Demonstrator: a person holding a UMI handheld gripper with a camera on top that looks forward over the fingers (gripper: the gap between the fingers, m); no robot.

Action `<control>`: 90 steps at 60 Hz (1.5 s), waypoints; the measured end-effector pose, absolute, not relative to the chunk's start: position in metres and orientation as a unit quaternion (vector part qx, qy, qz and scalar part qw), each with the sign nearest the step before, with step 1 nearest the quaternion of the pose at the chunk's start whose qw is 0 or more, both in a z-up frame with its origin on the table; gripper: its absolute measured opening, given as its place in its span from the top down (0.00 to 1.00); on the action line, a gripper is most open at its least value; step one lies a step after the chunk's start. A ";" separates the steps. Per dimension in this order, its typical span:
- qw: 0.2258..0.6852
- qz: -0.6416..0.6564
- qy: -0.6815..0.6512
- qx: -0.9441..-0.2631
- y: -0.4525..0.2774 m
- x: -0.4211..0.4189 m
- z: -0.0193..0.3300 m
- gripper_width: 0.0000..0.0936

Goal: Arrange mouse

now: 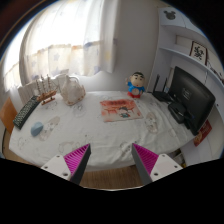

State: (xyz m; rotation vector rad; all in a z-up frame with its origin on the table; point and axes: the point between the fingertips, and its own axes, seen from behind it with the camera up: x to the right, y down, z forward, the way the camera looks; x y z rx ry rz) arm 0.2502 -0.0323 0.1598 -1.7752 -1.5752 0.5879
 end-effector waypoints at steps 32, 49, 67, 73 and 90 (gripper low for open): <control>0.284 0.283 -0.656 -0.639 -0.280 0.243 0.133 0.09; 0.299 0.305 -0.670 -0.607 -0.400 0.231 0.118 0.09; 0.303 0.334 -0.653 -0.608 -0.448 0.195 0.079 0.09; 0.317 0.335 -0.654 -0.600 -0.450 0.171 0.060 0.09; 0.313 0.343 -0.643 -0.610 -0.457 0.101 0.016 0.09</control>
